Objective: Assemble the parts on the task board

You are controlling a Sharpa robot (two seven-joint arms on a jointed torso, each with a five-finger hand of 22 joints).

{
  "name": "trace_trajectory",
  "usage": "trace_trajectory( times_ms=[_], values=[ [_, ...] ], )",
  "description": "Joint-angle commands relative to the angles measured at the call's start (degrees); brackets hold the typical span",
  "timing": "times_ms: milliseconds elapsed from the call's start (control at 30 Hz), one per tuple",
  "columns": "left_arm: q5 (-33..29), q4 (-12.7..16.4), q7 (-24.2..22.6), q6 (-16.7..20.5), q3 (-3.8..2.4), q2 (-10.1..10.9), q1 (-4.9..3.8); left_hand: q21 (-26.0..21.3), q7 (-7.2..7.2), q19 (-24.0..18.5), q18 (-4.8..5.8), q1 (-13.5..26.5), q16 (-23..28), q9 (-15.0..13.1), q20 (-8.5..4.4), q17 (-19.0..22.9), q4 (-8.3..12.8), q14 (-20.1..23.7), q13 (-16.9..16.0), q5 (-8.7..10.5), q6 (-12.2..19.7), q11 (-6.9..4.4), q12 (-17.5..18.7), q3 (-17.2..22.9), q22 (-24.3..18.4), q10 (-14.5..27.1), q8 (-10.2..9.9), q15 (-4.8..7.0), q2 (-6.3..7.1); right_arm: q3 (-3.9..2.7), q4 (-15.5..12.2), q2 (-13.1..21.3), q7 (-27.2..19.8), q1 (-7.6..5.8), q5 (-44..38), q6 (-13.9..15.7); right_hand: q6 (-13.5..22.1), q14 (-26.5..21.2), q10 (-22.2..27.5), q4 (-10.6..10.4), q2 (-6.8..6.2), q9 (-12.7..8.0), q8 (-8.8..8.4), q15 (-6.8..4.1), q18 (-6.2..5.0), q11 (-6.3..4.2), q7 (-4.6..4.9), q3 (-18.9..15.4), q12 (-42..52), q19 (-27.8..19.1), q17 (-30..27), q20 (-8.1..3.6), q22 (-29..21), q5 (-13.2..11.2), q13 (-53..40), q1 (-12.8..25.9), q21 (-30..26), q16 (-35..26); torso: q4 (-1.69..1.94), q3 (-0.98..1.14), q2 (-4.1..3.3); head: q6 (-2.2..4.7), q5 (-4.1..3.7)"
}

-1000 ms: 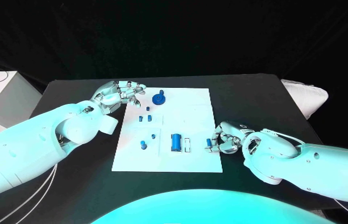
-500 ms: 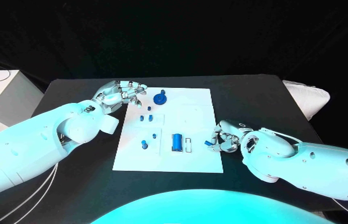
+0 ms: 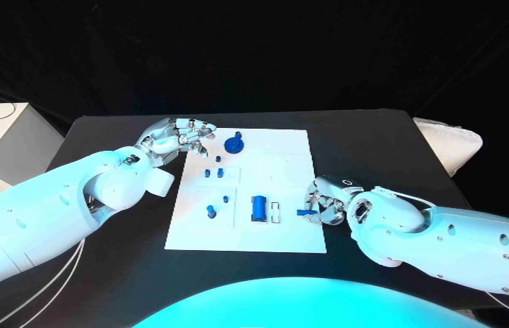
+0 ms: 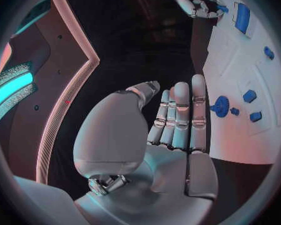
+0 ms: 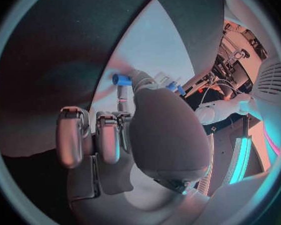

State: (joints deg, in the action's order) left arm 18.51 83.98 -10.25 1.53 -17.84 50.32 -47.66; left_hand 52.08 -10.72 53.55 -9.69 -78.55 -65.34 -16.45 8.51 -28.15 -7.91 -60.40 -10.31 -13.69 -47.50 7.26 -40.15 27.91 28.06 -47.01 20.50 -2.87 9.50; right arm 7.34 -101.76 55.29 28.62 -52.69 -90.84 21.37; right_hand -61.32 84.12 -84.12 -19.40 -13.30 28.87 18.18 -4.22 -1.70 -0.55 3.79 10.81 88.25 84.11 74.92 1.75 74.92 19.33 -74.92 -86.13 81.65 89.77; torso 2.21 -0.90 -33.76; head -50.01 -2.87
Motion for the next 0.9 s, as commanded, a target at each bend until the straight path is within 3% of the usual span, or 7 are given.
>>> trace_trajectory(
  times_ms=[33,133,233,367,567,900],
  values=[
    [0.3,0.2,-0.6,-0.9,-0.03,0.0,0.03,-0.3,-0.07,0.4,-0.87,0.0,0.1,0.1,0.0,0.0,-0.2,0.4,0.1,-0.03,0.4,-0.16,-0.2,0.1,-0.1,0.2,0.4,-0.12,-0.58,0.66,0.6,-0.2,1.8,0.83,-3.3,-3.6,-0.3,5.9,-5.0,2.9,-0.63,-0.1,-0.27,0.1,0.07,0.15,0.19,4.1,-0.2,4.1,15.0,0.04,11.8,1.2,-14.1,1.8,-0.3,0.2,-0.02,0.03,-0.01,0.01,0.01],
    [0.3,0.2,-0.6,-1.0,-0.03,0.0,0.05,-0.3,-0.07,0.4,-0.87,0.0,0.1,0.1,0.0,0.0,-0.2,0.4,0.1,-0.03,0.4,-0.16,-0.2,0.1,-0.1,0.2,0.4,-0.12,-0.58,0.66,0.0,-0.3,1.6,0.84,-3.9,-2.9,-0.2,5.9,-5.0,3.0,-1.02,-0.2,-0.42,0.07,0.1,0.13,0.19,5.9,-0.1,4.1,15.1,0.04,11.9,3.5,-14.2,3.2,-0.1,0.2,0.0,0.02,-0.02,0.01,-0.02],
    [0.3,0.3,-0.7,-0.9,-0.03,0.0,0.06,-0.3,-0.07,0.4,-0.87,0.0,0.1,0.1,0.0,0.0,-0.2,0.4,0.1,-0.03,0.4,-0.16,-0.2,0.1,-0.1,0.2,0.4,-0.12,-0.58,0.65,-0.7,-0.5,1.4,0.85,-4.3,-2.1,-0.2,5.9,-5.1,3.2,-1.49,-0.4,-0.59,0.07,0.14,0.1,0.21,8.6,0.1,4.2,15.1,0.01,12.1,7.3,-14.3,4.5,0.1,0.2,-0.01,0.01,-0.01,0.01,-0.01],
    [0.3,0.3,-0.7,-0.9,-0.03,0.0,0.07,-0.3,-0.07,0.4,-0.87,0.0,0.1,0.1,0.0,0.0,-0.2,0.4,0.1,-0.03,0.4,-0.16,-0.2,0.1,-0.1,0.2,0.4,-0.12,-0.58,0.62,-1.9,-0.4,1.1,0.81,-4.7,-0.9,-0.9,5.9,-5.6,3.8,-1.4,-0.2,-0.06,-0.17,0.29,-0.19,-0.13,11.4,1.1,4.4,15.1,-0.14,12.4,10.9,-14.8,5.0,0.9,0.2,-0.02,-0.03,0.04,0.01,-0.03],
    [0.3,0.4,-0.8,-0.8,-0.03,0.1,0.08,-0.3,-0.08,0.4,-0.87,-0.1,0.1,0.1,0.0,0.0,-0.3,0.4,0.1,-0.02,0.4,-0.15,-0.2,0.2,-0.1,0.2,0.4,-0.13,-0.68,0.5,-3.4,-0.3,0.3,0.25,-4.7,1.8,-1.3,5.9,-5.9,4.2,-1.09,0.3,0.59,-0.4,0.57,-0.48,-0.47,13.3,1.7,4.7,15.1,-0.35,13.0,12.1,-15.1,6.1,2.4,0.2,0.0,-0.1,0.01,0.01,0.03],
    [0.3,0.6,-0.8,-0.7,-0.03,0.3,0.09,-0.3,-0.08,0.4,-0.87,-0.1,0.1,0.1,0.0,0.0,-0.3,0.4,0.1,-0.02,0.4,-0.15,-0.2,0.2,-0.1,0.2,0.4,-0.13,-0.68,0.39,-4.3,-1.5,-0.3,-0.83,-0.6,4.1,-1.2,5.9,-5.9,3.8,-0.55,0.9,1.16,-0.63,0.79,-0.73,-0.77,15.1,1.7,5.0,15.1,-0.59,13.5,11.6,-15.1,9.6,3.5,0.2,0.06,-0.09,-0.01,0.01,0.02]
  ],
)
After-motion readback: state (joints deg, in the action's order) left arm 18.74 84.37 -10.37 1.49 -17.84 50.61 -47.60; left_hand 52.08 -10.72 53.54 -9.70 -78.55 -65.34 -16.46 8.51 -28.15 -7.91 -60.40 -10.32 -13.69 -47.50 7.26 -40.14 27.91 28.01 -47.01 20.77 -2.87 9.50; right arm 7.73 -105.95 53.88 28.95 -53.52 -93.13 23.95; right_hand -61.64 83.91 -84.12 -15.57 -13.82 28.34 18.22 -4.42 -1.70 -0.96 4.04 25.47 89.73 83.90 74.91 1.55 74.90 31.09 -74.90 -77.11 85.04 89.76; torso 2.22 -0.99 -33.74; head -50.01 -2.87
